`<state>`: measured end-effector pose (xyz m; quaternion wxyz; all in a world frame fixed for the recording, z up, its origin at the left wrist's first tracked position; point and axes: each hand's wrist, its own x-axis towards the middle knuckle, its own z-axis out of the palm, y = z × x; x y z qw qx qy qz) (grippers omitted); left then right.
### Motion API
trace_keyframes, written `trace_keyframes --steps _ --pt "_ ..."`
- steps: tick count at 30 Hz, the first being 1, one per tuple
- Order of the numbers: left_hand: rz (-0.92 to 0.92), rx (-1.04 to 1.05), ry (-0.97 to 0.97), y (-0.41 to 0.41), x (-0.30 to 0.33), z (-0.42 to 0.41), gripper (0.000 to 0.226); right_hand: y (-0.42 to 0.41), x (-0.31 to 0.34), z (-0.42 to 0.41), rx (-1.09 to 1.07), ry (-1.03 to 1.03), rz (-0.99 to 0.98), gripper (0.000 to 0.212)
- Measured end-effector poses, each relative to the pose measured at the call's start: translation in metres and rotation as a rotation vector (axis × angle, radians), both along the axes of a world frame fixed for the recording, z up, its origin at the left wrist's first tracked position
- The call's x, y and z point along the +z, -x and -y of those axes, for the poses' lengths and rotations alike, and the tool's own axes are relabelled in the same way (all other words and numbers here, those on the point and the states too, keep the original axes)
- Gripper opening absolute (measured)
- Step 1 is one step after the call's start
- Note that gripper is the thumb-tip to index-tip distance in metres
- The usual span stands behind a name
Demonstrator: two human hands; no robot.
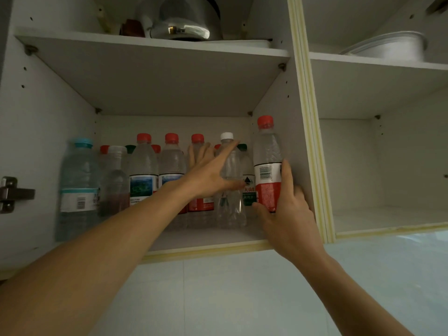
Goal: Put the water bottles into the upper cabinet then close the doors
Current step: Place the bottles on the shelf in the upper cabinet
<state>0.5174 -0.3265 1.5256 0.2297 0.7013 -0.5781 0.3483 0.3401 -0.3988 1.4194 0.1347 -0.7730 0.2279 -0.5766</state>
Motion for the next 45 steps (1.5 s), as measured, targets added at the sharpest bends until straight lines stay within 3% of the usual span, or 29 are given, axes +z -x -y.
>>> trace_keyframes --steps 7,12,16,21,25,30,37,45 --pt "0.097 0.068 0.01 -0.015 0.0 -0.003 0.11 -0.004 0.006 0.0 -0.014 -0.028 -0.071 0.1" --pt "0.111 0.041 0.065 -0.017 -0.007 0.006 0.107 -0.01 0.024 0.007 0.146 -0.198 -0.172 0.097" --pt "0.147 0.054 0.097 -0.022 -0.011 0.011 0.105 -0.016 0.036 0.012 0.09 -0.165 -0.316 0.094" --pt "0.165 0.033 0.024 -0.029 -0.012 0.006 0.117 -0.029 0.056 0.025 0.246 -0.445 -0.345 0.067" --pt "0.237 0.037 -0.057 -0.037 -0.014 -0.005 0.136 -0.035 0.061 0.025 0.318 -0.507 -0.345 0.053" --pt "0.275 0.095 -0.052 -0.034 -0.022 -0.003 0.142 -0.038 0.059 0.023 0.243 -0.415 -0.434 0.069" --pt "0.299 0.177 -0.017 -0.029 -0.025 0.003 0.14 -0.038 0.05 0.024 0.0 -0.238 -0.397 0.062" --pt "0.366 0.289 0.028 -0.022 -0.03 0.011 0.134 -0.05 0.055 0.027 -0.043 -0.244 -0.424 0.065"
